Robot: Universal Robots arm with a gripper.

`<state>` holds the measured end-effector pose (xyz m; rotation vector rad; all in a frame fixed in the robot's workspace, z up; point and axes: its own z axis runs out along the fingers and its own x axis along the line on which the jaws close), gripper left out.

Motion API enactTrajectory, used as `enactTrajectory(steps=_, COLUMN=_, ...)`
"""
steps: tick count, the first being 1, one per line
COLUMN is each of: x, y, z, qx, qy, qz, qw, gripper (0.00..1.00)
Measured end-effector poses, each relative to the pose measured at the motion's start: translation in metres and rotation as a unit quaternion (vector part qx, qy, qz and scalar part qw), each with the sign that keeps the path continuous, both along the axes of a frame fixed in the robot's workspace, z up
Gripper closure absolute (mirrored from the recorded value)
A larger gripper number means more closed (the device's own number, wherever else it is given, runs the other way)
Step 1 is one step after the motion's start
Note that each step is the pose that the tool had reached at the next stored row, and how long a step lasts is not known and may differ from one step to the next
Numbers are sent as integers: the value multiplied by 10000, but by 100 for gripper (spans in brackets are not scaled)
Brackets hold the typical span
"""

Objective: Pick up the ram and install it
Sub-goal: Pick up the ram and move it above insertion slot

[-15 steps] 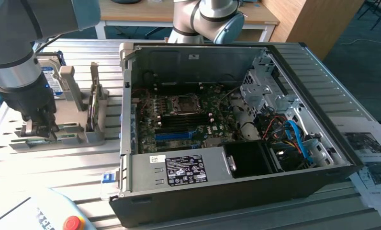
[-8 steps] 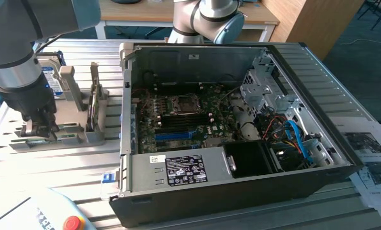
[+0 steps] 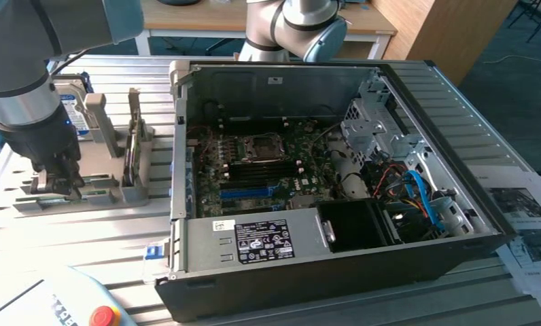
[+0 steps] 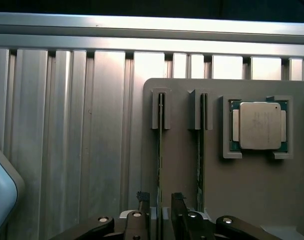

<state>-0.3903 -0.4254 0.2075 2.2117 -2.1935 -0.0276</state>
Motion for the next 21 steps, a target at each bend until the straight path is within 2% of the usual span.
enactTrajectory(steps=13, x=0, y=0, z=-60, qx=0, qy=0, qz=0, qw=10000, gripper=69)
enactTrajectory(steps=21, x=0, y=26, z=-68, qx=0, qy=0, qz=0, qw=10000, gripper=69)
